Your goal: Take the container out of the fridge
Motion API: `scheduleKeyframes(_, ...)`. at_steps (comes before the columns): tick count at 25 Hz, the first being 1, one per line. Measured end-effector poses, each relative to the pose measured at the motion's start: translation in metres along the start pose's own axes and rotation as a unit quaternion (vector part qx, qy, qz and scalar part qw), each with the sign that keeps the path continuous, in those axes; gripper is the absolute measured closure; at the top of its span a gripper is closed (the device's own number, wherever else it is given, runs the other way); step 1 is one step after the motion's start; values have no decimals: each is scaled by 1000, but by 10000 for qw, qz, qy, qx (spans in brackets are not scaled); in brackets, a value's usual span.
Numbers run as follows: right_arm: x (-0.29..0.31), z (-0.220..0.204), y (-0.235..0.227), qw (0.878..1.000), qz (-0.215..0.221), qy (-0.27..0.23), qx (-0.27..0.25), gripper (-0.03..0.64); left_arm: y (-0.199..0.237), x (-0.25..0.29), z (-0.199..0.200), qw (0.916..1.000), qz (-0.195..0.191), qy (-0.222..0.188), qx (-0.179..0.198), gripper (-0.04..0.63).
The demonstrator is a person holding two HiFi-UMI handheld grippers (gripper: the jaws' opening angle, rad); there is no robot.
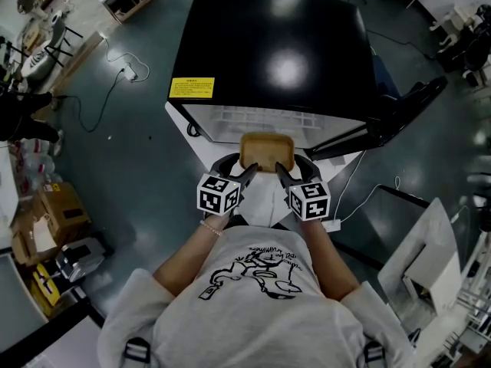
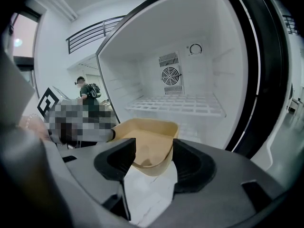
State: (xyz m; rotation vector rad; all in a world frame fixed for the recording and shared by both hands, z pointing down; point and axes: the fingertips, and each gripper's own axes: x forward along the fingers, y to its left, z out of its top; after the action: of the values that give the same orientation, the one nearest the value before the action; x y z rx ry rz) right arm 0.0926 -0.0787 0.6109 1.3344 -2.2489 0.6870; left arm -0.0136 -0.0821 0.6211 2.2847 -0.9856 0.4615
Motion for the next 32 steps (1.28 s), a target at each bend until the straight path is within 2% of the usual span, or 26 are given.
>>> scheduleKeyframes(32, 38, -75, -7, 9985, 49, 434, 327, 382, 18, 26, -64, 9982, 94, 587, 12, 331)
